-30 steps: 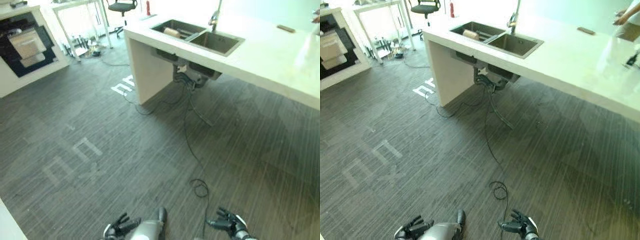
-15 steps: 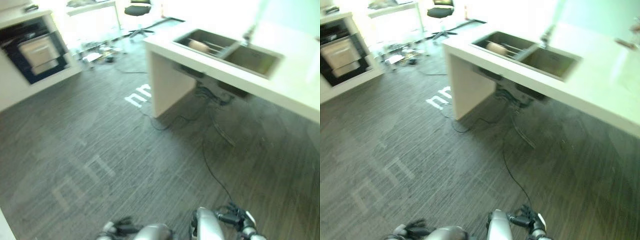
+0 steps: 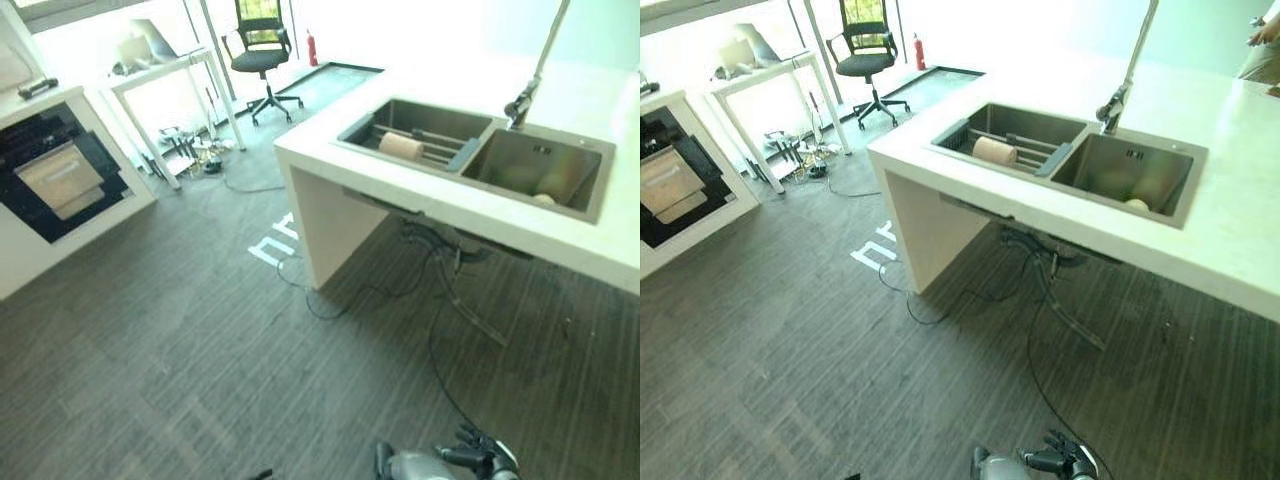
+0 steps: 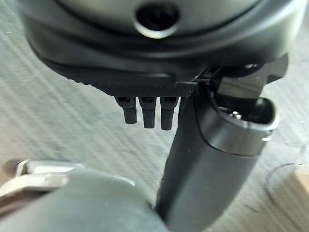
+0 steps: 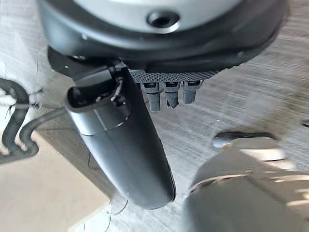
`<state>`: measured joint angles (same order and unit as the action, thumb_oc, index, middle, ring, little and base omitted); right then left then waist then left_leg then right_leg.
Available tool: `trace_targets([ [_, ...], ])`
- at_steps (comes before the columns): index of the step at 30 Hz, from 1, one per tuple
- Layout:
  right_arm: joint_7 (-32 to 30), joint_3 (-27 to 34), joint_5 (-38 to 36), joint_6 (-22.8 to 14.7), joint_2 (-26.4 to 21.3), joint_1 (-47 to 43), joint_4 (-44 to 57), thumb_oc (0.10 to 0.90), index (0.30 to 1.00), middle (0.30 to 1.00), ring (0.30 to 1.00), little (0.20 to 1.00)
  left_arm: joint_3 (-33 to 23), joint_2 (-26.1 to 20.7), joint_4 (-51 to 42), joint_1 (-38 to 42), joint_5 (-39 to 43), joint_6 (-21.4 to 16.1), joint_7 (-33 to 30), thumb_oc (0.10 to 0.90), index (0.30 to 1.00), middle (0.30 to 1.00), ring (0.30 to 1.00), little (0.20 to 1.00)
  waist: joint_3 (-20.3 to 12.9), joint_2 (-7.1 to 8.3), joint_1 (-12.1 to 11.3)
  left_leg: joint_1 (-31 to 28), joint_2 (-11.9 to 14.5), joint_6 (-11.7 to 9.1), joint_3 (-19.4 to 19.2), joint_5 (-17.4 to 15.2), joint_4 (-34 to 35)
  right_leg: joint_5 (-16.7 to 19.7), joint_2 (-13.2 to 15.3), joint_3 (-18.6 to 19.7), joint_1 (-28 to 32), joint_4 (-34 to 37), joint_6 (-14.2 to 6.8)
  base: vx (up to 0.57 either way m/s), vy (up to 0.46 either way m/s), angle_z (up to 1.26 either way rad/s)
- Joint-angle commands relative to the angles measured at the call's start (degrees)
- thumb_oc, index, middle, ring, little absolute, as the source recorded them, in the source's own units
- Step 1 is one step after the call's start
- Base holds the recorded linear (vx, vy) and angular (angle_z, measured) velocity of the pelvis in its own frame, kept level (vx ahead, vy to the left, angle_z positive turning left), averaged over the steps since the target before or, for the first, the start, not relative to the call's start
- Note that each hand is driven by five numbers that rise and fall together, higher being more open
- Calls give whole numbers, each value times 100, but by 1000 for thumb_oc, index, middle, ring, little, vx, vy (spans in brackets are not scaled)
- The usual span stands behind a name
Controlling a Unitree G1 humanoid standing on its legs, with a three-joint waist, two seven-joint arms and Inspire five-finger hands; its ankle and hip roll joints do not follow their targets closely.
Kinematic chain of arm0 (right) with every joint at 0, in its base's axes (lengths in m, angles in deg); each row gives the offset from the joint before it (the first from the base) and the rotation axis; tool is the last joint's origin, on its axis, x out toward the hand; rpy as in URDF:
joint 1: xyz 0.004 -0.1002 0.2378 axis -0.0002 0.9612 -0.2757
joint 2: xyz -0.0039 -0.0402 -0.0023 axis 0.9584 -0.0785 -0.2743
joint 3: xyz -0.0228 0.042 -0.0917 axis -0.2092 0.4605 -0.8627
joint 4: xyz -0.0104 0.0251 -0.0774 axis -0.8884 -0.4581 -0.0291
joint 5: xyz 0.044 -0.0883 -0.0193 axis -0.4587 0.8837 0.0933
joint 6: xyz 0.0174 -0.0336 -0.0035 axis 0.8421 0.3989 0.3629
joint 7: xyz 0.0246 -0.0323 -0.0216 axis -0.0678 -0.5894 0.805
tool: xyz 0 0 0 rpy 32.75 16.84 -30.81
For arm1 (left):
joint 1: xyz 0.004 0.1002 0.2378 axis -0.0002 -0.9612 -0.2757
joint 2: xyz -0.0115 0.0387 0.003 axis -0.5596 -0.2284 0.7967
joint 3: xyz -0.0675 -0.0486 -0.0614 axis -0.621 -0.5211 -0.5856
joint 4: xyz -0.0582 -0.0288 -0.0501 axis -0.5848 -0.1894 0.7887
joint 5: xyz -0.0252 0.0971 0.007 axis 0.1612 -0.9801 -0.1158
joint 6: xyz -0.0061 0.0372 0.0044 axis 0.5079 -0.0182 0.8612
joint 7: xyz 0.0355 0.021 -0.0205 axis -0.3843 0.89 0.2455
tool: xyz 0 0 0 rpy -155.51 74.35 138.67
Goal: Place the dishes in the dishwasher.
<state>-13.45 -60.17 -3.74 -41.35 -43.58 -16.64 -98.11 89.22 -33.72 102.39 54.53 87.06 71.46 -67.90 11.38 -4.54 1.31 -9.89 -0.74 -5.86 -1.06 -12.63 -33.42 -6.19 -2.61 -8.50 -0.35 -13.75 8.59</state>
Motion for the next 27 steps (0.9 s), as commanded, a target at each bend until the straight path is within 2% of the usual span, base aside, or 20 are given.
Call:
trace_targets([
  [1,-12,54,-58,-349,-267,-251,271,800,900,900,900,900,129,-186,-103,41,102,-94,-49,800,900,900,900,900,124,226,61,819,79,330,-103,1047,-788,-531,349,57,-160,-343,-710,213,-271,-37],
  [2,-32,90,-140,-337,-292,-258,295,800,900,900,900,900,154,-177,-126,56,-3,-113,-35,800,900,900,900,900,170,247,24,1238,94,356,-130,1070,-1182,-611,314,51,-14,-343,-646,165,-200,-15],
  [4,-41,106,-175,-332,-304,-272,316,800,900,900,900,900,178,-161,-120,69,-55,-154,-28,800,900,900,900,900,209,240,-26,1449,-71,393,-115,970,-1114,-671,274,57,94,-343,-639,194,-98,2],
  [5,-54,94,-133,-329,-267,-316,349,800,900,900,900,900,162,-155,-78,43,35,-267,-58,800,900,900,900,900,280,296,-130,1590,-170,456,-300,817,-84,-789,222,128,239,-343,-670,252,-69,-8],
  [6,-62,98,-125,-323,-258,-318,351,800,900,900,900,900,157,-165,-70,43,49,-275,-52,800,900,900,900,900,289,313,-138,1576,-154,457,-343,817,39,-803,227,130,256,-343,-673,338,-65,-23],
  [7,-124,80,-146,-293,-219,-315,355,800,900,900,900,900,155,-223,-13,50,99,-315,-9,800,900,900,900,900,345,364,-181,1732,-152,405,-370,965,542,-883,190,173,365,-343,-694,207,-8,-47],
  [10,-224,29,-202,-183,-165,-270,323,800,900,900,900,900,142,-254,126,53,54,-423,48,800,900,900,900,900,373,446,-306,2196,-139,254,-71,1371,1298,-1006,131,330,519,-343,-739,242,58,-19],
  [14,-355,84,-99,24,-226,-119,344,800,900,900,900,900,117,-162,124,58,135,-355,39,800,900,900,900,900,406,441,-357,2698,-53,164,217,1629,1623,-1160,199,573,699,-343,-787,287,258,-87],
  [17,-402,219,-56,153,-244,-105,323,800,900,900,900,900,95,-123,157,29,126,-335,-22,800,900,900,900,900,337,395,-362,2515,-112,259,236,1239,1623,-1186,303,538,699,-343,-866,301,360,-24],
  [18,-420,285,-104,194,-221,-86,295,800,900,900,900,900,94,-123,191,28,72,-326,-71,800,900,900,900,900,307,403,-361,2365,-199,353,244,983,1623,-1217,368,511,807,-343,-919,478,473,-6],
  [19,-363,350,-98,107,-143,-23,237,800,900,900,900,900,72,-199,257,62,-33,-308,-110,800,900,900,900,900,206,378,-286,2052,-323,584,303,473,1623,-1014,391,390,1039,-343,-1022,474,418,-36],
  [20,-361,357,-71,92,-131,-13,239,800,900,900,900,900,70,-230,258,73,-50,-273,-114,800,900,900,900,900,189,345,-240,1961,-334,659,319,381,1623,-764,396,325,1097,-343,-1077,421,380,2],
  [21,-365,356,-45,27,-117,0,242,800,900,900,900,900,66,-289,265,96,-69,-222,-116,800,900,900,900,900,189,295,-168,1808,-362,806,312,237,1623,-449,483,221,912,-898,-1179,203,276,-6],
  [23,-279,361,-16,-119,-138,-9,206,800,900,900,900,900,75,-428,339,161,-66,-184,-52,800,900,900,900,900,225,221,-61,1536,-424,1084,239,-17,1623,-149,702,-21,115,-2375,-1276,175,299,-15],
  [25,-240,369,32,-189,-151,-32,154,800,900,900,900,900,59,-475,324,159,69,-186,-73,800,900,900,900,900,260,168,-40,1376,-422,1152,173,-120,1623,-125,786,-249,-258,-2577,-1267,159,129,-24],
  [27,-195,375,71,-243,-162,-101,45,800,900,900,900,900,-1,-519,281,177,81,-190,-11,800,900,900,900,900,324,124,-53,1193,-365,1107,81,-261,1623,-343,822,-411,-331,-1976,-1304,198,-52,-26],
])
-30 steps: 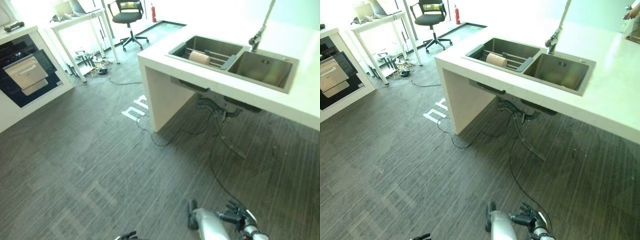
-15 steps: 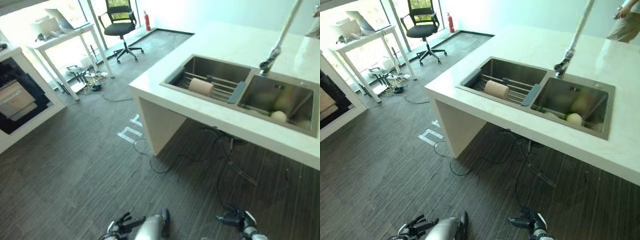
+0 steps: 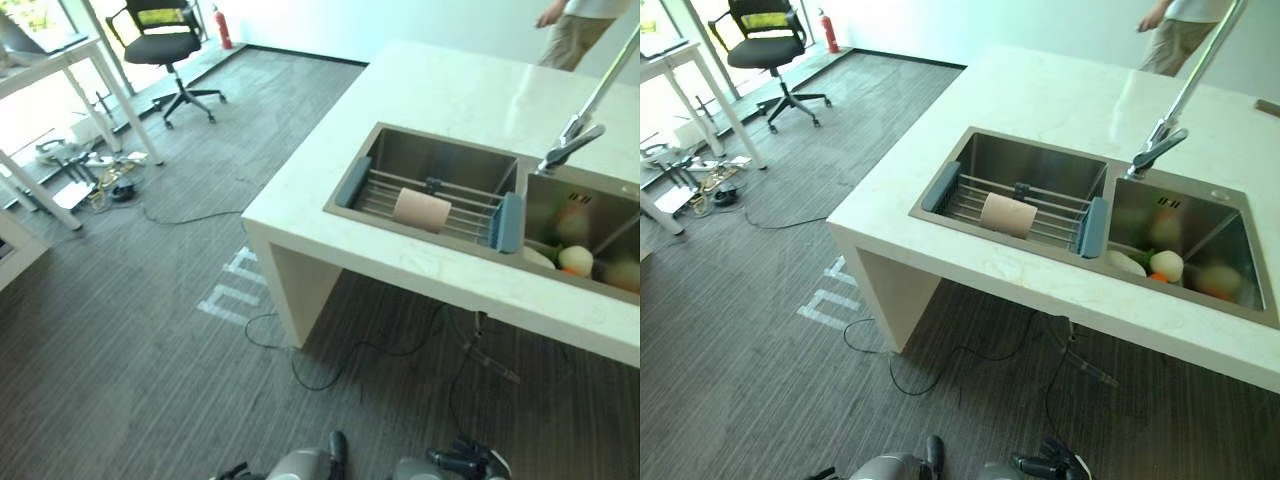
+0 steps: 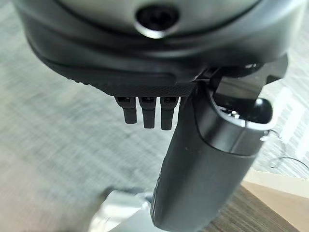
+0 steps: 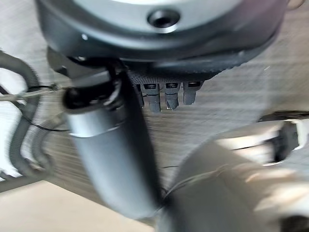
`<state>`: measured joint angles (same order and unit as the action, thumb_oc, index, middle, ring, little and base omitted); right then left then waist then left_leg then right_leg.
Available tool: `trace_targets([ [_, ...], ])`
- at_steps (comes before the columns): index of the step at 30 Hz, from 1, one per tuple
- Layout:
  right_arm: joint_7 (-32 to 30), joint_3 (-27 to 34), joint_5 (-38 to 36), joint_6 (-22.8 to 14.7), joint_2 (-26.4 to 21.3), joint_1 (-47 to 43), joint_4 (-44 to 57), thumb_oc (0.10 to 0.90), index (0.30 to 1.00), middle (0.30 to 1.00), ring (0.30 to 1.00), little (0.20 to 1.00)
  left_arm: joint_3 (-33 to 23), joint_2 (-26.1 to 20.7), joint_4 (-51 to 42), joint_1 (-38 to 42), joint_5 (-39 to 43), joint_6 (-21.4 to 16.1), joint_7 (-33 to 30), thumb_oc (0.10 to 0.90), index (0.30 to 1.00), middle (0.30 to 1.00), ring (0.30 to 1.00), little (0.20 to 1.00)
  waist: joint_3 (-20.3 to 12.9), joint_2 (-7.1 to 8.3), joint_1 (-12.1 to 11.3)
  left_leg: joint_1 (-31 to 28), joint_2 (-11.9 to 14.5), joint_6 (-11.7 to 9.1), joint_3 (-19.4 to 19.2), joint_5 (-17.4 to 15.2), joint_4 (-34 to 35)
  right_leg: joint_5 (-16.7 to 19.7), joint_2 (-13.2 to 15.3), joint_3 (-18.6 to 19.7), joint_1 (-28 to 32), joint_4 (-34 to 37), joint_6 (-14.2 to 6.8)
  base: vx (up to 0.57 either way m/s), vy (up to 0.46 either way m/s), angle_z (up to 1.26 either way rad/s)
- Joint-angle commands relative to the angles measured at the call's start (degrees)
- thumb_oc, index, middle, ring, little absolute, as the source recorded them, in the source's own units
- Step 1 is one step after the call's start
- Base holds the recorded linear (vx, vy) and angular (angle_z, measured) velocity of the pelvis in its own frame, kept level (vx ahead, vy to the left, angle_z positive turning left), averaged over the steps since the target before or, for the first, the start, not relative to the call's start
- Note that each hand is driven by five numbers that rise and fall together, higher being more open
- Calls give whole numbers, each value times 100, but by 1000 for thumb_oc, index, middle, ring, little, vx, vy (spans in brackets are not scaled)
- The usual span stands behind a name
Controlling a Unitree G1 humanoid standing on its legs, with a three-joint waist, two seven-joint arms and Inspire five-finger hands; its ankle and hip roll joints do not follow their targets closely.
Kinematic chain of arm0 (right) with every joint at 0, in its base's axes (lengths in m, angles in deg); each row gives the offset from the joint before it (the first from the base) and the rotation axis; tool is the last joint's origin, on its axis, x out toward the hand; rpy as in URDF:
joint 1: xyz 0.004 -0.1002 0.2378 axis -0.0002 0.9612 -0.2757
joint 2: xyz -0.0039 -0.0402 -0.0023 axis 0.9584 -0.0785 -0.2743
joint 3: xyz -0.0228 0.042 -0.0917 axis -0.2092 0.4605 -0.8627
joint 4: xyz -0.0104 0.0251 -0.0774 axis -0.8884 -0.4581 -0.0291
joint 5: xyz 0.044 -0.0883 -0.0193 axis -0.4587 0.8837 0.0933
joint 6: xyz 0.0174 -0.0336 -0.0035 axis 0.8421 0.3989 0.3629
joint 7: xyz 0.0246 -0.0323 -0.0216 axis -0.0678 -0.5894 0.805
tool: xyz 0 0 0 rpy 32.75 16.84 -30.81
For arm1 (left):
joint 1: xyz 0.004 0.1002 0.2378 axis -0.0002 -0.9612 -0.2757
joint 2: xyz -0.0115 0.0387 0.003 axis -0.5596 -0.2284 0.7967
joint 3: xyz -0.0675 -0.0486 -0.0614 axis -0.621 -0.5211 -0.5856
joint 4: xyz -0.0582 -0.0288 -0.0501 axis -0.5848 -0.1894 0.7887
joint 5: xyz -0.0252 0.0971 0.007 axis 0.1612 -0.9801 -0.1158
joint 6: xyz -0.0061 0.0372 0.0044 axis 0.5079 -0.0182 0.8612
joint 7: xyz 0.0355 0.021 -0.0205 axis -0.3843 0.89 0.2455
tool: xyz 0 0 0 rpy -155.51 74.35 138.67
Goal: Place the dishes in the dishwasher.
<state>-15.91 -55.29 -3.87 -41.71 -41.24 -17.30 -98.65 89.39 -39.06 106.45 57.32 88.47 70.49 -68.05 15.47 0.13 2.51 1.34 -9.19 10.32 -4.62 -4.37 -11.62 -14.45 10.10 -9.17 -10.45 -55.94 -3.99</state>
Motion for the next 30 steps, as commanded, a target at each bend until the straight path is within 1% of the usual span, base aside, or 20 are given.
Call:
trace_targets([
  [1,55,-119,95,-211,-402,-76,70,800,900,900,900,900,-35,5,-154,-96,-51,-110,12,800,900,900,900,900,-33,-354,-178,-11,534,-538,350,-1148,-557,571,-383,-427,613,2764,-89,165,-192,-34],
  [2,88,-121,84,-189,-415,-161,21,800,900,900,900,900,-64,-11,-205,-100,8,-115,-1,800,900,900,900,900,35,-367,-177,-123,628,-574,253,-1279,-557,758,-283,-488,485,3467,-157,146,-225,-34],
  [4,110,-92,178,-141,-410,-251,-27,800,900,900,900,900,-77,13,-197,-113,122,-138,-29,800,900,900,900,900,49,-361,-155,-173,704,-587,161,-1363,-557,1116,-216,-426,256,3876,-215,89,-256,-26],
  [5,114,-82,219,-100,-386,-279,-31,800,900,900,900,900,-60,33,-199,-116,252,-148,-64,800,900,900,900,900,24,-328,-133,-202,740,-614,162,-1410,-557,956,-244,-278,183,3876,-236,215,-517,-43],
  [6,89,-109,202,42,-363,-296,-46,800,900,900,900,900,-85,120,-217,-156,567,-147,-169,800,900,900,900,900,-116,-230,-166,-192,814,-726,123,-1372,-557,655,-315,-254,261,3876,-133,358,-690,-34],
  [7,69,-122,201,93,-335,-310,-64,800,900,900,900,900,-84,193,-270,-173,797,-127,-274,800,900,900,900,900,-184,-174,-184,-255,916,-804,133,-1353,-557,492,-419,-188,413,3876,-21,436,-782,-29],
  [8,19,-167,297,88,-302,-305,-40,800,900,900,900,900,-120,281,-296,-191,875,-174,-376,800,900,900,900,900,-188,-98,-222,-347,956,-859,117,-1268,-557,387,-484,-184,560,3876,91,292,-512,2],
  [9,5,-181,298,85,-297,-307,-33,800,900,900,900,900,-125,302,-302,-192,906,-190,-397,800,900,900,900,900,-174,-63,-237,-361,946,-865,113,-1205,-557,368,-493,-143,602,3876,116,215,-363,-5],
  [10,-14,-201,283,67,-297,-306,-27,800,900,900,900,900,-128,328,-316,-193,963,-224,-421,800,900,900,900,900,-143,4,-273,-379,917,-871,116,-1036,-557,333,-499,-67,670,3876,157,127,-252,0],
  [11,-34,-227,240,35,-309,-298,-21,800,900,900,900,900,-126,351,-339,-199,994,-270,-421,800,900,900,900,900,-84,100,-335,-339,858,-876,133,-757,-618,284,-486,26,762,3876,218,125,-299,-12],
  [12,-85,-240,202,35,-324,-284,12,800,900,900,900,900,-119,369,-380,-210,991,-309,-419,800,900,900,900,900,-14,118,-379,-94,848,-892,153,-683,-964,246,-524,44,841,3876,286,105,-255,-18],
  [14,-132,-191,80,-5,-370,-278,-6,800,900,900,900,900,-61,402,-409,-242,921,-368,-402,800,900,900,900,900,27,62,-452,-7,785,-924,259,-620,-557,219,-587,0,859,3876,276,89,-104,-23],
  [15,-126,-177,67,-18,-392,-286,-14,800,900,900,900,900,-51,412,-406,-256,901,-388,-387,800,900,900,900,900,33,-7,-451,136,812,-964,337,-639,-557,201,-645,-17,849,3876,271,71,17,-18],
  [16,-105,-167,-38,-77,-469,-273,-11,800,900,900,900,900,-17,424,-359,-272,847,-442,-354,800,900,900,900,900,139,-123,-484,745,828,-1177,524,-279,-557,106,-773,9,947,3876,317,45,55,3],
  [18,-81,-83,-110,-56,-479,-274,13,800,900,900,900,900,-27,387,-340,-219,733,-372,-332,800,900,900,900,900,81,-148,-432,864,992,-1173,261,-375,-557,9,-718,-124,927,3876,312,63,92,-1],
  [19,-86,-87,-168,-12,-463,-282,23,800,900,900,900,900,-21,389,-319,-200,716,-346,-348,800,900,900,900,900,36,-169,-435,858,955,-1143,402,-432,-557,1,-722,-111,895,3876,299,61,108,-21],
  [21,-67,-71,-220,22,-427,-262,35,800,900,900,900,900,-11,403,-335,-194,736,-314,-386,800,900,900,900,900,-50,-214,-412,844,961,-1153,450,-544,-557,-10,-684,-187,830,3876,269,46,97,-9],
  [24,-40,-29,-122,43,-327,-199,-20,800,900,900,900,900,-64,452,-312,-191,1154,-268,-378,800,900,900,900,900,-217,-247,-377,718,869,-1143,493,-743,-557,-10,-607,-215,698,3876,200,23,89,-13],
  [27,-60,25,-266,110,-285,-193,-103,800,900,900,900,900,-153,479,-277,-202,1545,-365,-330,800,900,900,900,900,-306,-256,-365,666,865,-1133,446,-821,-557,-26,-585,-209,668,3876,185,-2,29,-17],
  [30,-82,156,-494,121,-266,-174,-161,800,900,900,900,900,-333,443,-246,-259,1881,-707,-339,800,900,900,900,900,-374,-257,-350,555,893,-1111,319,-918,-557,-66,-559,-227,720,3876,181,10,16,4],
])
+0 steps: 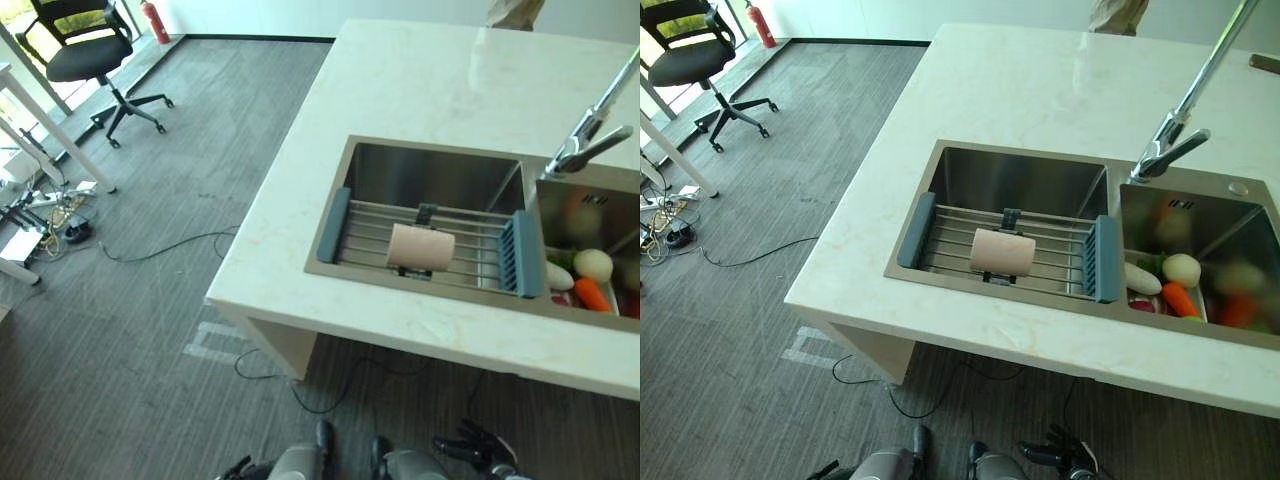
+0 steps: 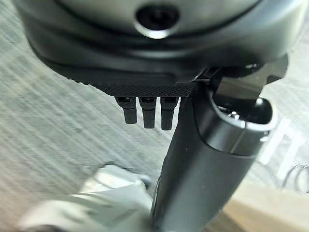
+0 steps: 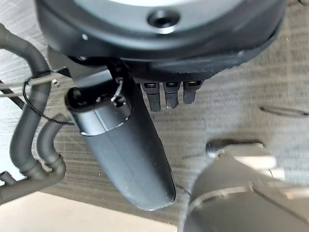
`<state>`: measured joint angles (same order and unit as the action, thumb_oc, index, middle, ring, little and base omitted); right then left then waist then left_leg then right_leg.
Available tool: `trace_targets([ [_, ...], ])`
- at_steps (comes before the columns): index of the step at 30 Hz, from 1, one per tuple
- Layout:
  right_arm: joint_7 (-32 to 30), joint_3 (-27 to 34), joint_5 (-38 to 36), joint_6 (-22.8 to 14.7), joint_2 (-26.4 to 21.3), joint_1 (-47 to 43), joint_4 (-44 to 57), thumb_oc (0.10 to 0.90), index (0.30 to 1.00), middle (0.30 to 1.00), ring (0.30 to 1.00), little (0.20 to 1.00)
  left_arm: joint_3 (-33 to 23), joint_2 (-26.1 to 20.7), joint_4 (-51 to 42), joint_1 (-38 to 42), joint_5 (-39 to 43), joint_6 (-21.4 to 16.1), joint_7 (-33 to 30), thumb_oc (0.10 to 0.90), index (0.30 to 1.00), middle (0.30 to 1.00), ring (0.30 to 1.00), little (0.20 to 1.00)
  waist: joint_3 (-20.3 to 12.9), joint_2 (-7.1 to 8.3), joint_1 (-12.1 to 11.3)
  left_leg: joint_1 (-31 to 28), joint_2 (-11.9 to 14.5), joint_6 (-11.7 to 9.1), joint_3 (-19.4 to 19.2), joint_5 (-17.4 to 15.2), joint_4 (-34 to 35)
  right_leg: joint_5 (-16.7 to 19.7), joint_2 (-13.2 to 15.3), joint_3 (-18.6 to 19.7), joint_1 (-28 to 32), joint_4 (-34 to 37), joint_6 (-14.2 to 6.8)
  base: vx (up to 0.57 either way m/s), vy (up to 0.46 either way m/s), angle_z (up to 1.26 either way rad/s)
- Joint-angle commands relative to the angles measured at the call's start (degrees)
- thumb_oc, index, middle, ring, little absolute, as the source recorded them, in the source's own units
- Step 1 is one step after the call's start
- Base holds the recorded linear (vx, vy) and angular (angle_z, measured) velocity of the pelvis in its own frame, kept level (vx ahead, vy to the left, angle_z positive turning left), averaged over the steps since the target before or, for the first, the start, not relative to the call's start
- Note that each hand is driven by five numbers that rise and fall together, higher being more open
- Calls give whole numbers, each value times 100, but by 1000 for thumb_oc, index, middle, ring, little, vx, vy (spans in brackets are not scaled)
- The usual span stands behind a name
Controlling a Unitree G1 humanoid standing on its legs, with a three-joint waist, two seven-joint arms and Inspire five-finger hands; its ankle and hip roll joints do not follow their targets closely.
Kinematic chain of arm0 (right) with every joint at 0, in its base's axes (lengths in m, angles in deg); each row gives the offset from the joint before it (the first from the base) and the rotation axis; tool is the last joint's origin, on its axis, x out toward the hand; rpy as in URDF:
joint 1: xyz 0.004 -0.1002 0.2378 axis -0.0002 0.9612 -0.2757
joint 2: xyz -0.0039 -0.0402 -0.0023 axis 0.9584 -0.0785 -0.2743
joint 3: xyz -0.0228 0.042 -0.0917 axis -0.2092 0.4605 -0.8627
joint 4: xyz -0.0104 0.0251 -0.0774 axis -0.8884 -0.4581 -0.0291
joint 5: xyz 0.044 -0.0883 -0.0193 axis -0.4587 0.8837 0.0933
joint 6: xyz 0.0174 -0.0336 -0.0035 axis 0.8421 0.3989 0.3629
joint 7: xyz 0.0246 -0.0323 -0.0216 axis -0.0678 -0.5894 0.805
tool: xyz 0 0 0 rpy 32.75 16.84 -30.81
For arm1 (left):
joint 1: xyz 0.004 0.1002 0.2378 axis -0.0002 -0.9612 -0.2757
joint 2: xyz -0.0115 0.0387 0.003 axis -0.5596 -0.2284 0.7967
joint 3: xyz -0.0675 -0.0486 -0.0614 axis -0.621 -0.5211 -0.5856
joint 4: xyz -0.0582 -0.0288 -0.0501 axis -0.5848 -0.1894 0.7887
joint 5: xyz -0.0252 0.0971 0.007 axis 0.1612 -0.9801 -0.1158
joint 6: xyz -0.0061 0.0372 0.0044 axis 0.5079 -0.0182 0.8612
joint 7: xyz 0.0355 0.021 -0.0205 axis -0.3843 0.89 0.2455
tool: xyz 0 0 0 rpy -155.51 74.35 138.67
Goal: Place the dishes in the dishwasher.
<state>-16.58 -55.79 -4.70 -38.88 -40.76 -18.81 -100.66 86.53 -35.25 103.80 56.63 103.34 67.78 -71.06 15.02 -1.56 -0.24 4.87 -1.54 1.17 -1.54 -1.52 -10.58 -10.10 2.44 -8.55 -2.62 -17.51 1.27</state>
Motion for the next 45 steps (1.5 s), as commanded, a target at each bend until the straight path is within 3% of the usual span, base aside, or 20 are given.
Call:
trace_targets([
  [1,-13,295,-524,-126,-347,-16,27,800,900,900,900,900,-199,-25,-15,-222,739,-657,-77,800,900,900,900,900,-358,-107,-62,170,138,-190,-36,-1244,-661,-523,220,-282,-60,32,-344,-14,27,6],
  [8,50,540,-607,-126,-484,83,-39,800,900,900,900,900,-640,-353,-190,-337,1066,-1326,-150,800,900,900,900,900,-411,-188,-13,97,170,-190,-144,-1327,-661,-579,241,-267,-50,32,-350,-14,31,-8],
  [11,144,780,-613,-131,-651,202,-127,800,900,900,900,900,-1043,-679,-453,-408,1489,-1863,-347,800,900,900,900,900,-459,-258,9,72,194,-195,-208,-1368,-661,-623,262,-262,-44,32,-365,-8,26,-3],
  [14,198,934,-770,-107,-751,273,-184,800,900,900,900,900,-1434,-1030,-794,-429,1369,-2324,-828,800,900,900,900,900,-480,-289,14,42,221,-192,-254,-1401,-661,-647,279,-267,-32,32,-389,-6,1,-2],
  [19,242,1065,-998,-83,-793,401,-142,800,900,900,900,900,-2082,-1961,-1929,-462,-198,-3101,-2476,800,900,900,900,900,-523,-317,-23,2,262,-165,-311,-1461,-661,-687,279,-236,-18,32,-418,-6,-12,-21],
  [21,193,990,-1151,-122,-700,475,-39,800,900,900,900,900,-2414,-2769,-2776,-350,-1080,-3496,-3084,800,900,900,900,900,-559,-328,-33,-3,288,-139,-353,-1494,-661,-699,260,-195,-31,32,-431,-21,-39,-8],
  [23,121,894,-1257,-146,-618,528,44,800,900,900,900,900,-2645,-3447,-3517,-190,-1480,-3410,-3159,800,900,900,900,900,-596,-344,-21,-16,324,-136,-408,-1519,-661,-706,252,-168,-34,32,-444,4,-31,-16],
  [25,58,814,-1352,-167,-530,557,103,800,900,900,900,900,-2723,-3922,-4115,75,-1592,-3465,-2831,800,900,900,900,900,-633,-350,13,-37,356,-135,-471,-1547,-661,-712,237,-134,-35,32,-452,14,-35,-31],
  [26,11,750,-1374,-149,-483,565,162,800,900,900,900,900,-2667,-4262,-4744,439,-1773,-3182,-2602,800,900,900,900,900,-674,-357,78,-62,386,-134,-534,-1581,-661,-721,226,-105,-35,32,-461,20,-31,-22],
  [30,-59,694,-1388,-90,-403,593,210,800,900,900,900,900,-2149,-4738,-5746,1320,-1996,-2707,-2014,800,900,900,900,900,-732,-360,236,-149,446,-123,-705,-1655,-661,-714,196,3,-32,32,-492,31,-35,-43],
  [40,-118,832,-1518,220,-466,687,55,800,900,900,900,900,-306,-5058,-6678,3380,-1670,-1351,-95,800,900,900,900,900,-794,-419,728,-301,487,-58,-1032,-1774,-661,-563,144,441,-135,32,-646,27,-17,-32],
  [41,-90,847,-1499,220,-488,717,30,800,900,900,900,900,159,-5048,-6629,3782,-1577,-1081,278,800,900,900,900,900,-790,-426,824,-320,490,-40,-1092,-1791,-661,-514,132,545,-176,32,-680,16,1,-35],
  [45,-86,875,-1575,246,-536,773,-5,800,900,900,900,900,903,-4947,-6400,4375,-1580,-691,577,800,900,900,900,900,-773,-435,1006,-343,483,-5,-1208,-1815,-661,-427,115,717,-260,32,-738,2,-3,-27],
])
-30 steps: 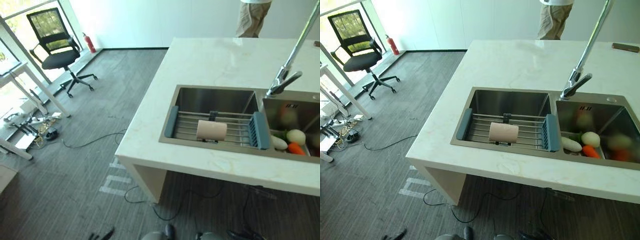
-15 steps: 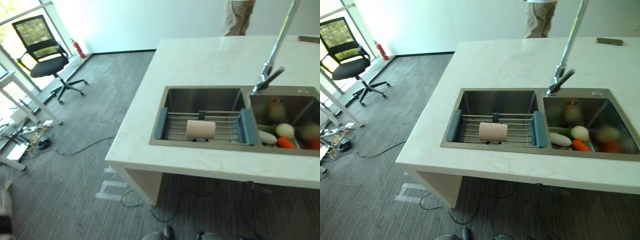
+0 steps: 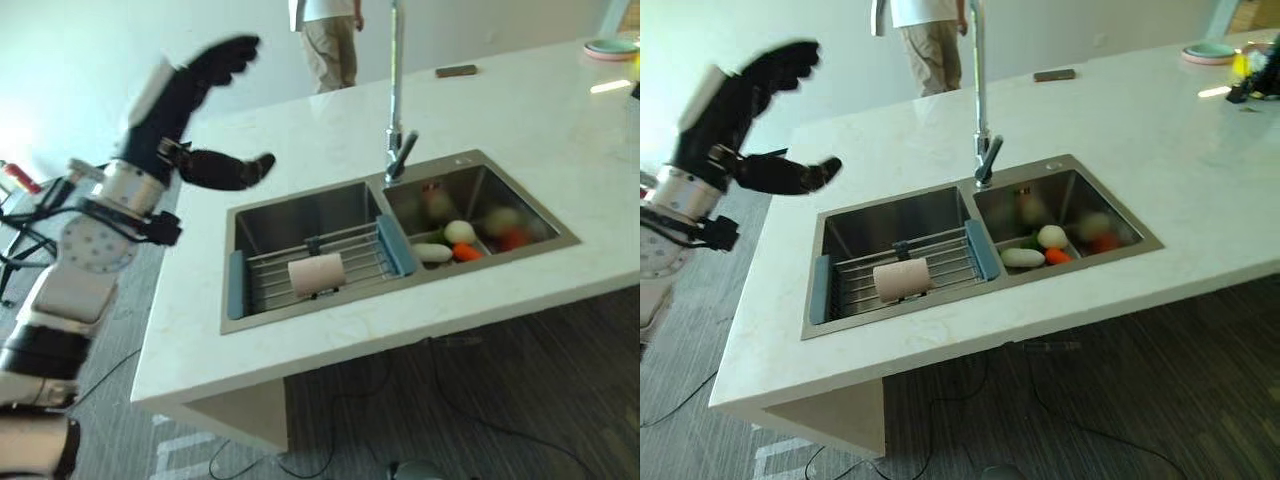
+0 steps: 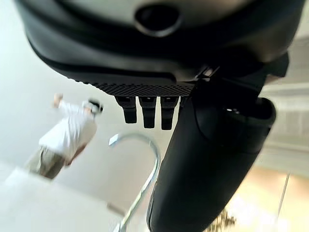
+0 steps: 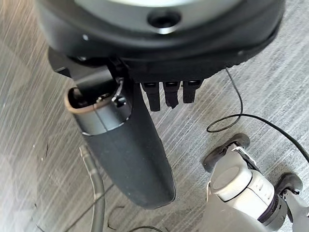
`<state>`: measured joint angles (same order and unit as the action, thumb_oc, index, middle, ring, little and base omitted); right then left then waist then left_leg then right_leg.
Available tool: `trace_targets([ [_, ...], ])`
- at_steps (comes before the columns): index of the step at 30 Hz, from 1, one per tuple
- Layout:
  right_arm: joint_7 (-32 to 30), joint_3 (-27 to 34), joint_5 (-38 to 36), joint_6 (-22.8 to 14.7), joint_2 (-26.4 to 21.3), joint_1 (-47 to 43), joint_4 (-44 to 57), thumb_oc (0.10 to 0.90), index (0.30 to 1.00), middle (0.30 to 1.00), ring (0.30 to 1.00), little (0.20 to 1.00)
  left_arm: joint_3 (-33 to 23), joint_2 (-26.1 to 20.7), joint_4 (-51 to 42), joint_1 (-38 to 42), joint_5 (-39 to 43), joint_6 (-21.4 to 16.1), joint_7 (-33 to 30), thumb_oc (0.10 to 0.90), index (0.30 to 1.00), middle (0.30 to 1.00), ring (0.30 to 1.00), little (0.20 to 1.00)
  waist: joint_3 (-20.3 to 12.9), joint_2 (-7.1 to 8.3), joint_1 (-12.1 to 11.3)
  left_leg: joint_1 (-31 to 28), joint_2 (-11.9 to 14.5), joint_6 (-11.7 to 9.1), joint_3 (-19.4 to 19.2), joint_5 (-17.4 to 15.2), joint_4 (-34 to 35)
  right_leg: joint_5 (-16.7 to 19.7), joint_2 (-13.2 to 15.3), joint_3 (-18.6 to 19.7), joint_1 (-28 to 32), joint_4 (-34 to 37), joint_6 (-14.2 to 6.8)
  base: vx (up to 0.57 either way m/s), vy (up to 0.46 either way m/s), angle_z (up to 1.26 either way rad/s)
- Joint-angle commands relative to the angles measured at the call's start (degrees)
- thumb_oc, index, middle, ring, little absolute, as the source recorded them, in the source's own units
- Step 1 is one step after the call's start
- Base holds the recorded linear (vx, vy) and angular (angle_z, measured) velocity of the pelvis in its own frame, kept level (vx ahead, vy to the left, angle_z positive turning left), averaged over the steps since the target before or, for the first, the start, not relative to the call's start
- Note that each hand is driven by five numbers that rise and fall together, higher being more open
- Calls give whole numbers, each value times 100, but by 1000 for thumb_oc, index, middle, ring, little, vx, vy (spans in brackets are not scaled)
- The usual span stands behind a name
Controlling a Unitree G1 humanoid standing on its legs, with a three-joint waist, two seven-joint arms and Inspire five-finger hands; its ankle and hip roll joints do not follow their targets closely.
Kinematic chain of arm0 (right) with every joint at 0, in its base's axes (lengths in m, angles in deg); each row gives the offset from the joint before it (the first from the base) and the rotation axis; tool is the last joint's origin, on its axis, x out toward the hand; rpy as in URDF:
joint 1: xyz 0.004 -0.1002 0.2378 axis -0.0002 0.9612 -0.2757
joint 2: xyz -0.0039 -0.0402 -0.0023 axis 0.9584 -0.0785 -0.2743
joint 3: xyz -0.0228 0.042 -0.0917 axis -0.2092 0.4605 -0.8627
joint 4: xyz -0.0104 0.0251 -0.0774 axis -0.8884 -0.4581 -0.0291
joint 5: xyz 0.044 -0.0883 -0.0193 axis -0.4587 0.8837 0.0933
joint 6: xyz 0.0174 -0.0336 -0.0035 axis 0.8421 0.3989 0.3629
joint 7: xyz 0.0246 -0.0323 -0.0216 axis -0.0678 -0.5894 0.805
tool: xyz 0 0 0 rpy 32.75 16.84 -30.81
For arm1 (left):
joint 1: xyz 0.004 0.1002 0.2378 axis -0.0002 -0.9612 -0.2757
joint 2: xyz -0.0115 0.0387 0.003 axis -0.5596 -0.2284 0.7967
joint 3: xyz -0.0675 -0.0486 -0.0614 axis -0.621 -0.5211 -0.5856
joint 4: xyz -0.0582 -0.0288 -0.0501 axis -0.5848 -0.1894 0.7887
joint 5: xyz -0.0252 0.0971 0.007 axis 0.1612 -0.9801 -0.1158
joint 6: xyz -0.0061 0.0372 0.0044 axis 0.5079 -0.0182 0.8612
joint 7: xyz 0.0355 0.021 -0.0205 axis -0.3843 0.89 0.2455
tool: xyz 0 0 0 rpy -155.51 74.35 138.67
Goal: Place the dishes in the dishwasher.
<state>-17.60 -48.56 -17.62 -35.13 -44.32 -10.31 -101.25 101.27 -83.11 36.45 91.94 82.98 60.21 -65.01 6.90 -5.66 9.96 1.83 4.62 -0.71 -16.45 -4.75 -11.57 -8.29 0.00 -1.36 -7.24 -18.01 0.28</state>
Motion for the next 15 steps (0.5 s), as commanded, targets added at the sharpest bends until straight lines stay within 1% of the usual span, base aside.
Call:
trace_targets([
  [1,34,170,-280,-114,-197,-63,52,800,900,900,900,900,-434,-143,401,930,439,132,-3,800,900,900,900,900,43,-28,21,-44,-140,192,260,-1495,-562,-589,357,28,187,82,-650,-10,5,-27],
  [2,35,176,-279,-107,-192,-30,62,800,900,900,900,900,-232,-88,538,1062,412,314,159,800,900,900,900,900,50,-38,65,-50,-148,203,209,-1496,-562,-556,360,77,155,82,-669,-8,11,-36],
  [3,35,181,-282,-103,-189,-19,72,800,900,900,900,900,-167,-71,577,1094,371,377,220,800,900,900,900,900,54,-43,82,-49,-153,206,193,-1498,-562,-547,361,93,141,82,-677,-18,20,-32],
  [4,55,198,-249,-114,-183,16,91,800,900,900,900,900,-53,-48,696,1118,328,496,445,800,900,900,900,900,65,-62,129,-48,-163,212,160,-1502,-562,-521,362,132,112,82,-698,-13,13,-35],
  [5,54,200,-248,-114,-181,18,93,800,900,900,900,900,-47,-48,701,1125,329,494,447,800,900,900,900,900,65,-62,125,-48,-163,212,158,-1502,-562,-521,361,134,111,82,-698,-19,36,-27],
  [6,109,238,-187,-128,-195,68,112,800,900,900,900,900,194,-32,881,1157,311,729,931,800,900,900,900,900,77,-105,192,-51,-187,225,120,-1503,-562,-484,368,190,78,82,-731,-9,30,-18],
  [8,113,242,-172,-125,-201,72,131,800,900,900,900,900,307,-17,970,1181,345,808,1116,800,900,900,900,900,82,-126,212,-49,-201,231,115,-1505,-562,-474,374,205,68,82,-740,-7,35,-12],
  [10,162,262,-185,-165,-216,105,162,800,900,900,900,900,503,-44,1127,1207,355,1038,1518,800,900,900,900,900,95,-166,239,-46,-238,245,123,-1507,-562,-456,386,236,56,82,-757,1,34,-8],
  [15,136,241,-204,-183,-220,98,278,800,900,900,900,900,716,-85,1265,1203,115,1177,1763,800,900,900,900,900,106,-213,243,-21,-294,274,169,-1493,-562,-430,409,262,31,82,-775,0,7,1],
])
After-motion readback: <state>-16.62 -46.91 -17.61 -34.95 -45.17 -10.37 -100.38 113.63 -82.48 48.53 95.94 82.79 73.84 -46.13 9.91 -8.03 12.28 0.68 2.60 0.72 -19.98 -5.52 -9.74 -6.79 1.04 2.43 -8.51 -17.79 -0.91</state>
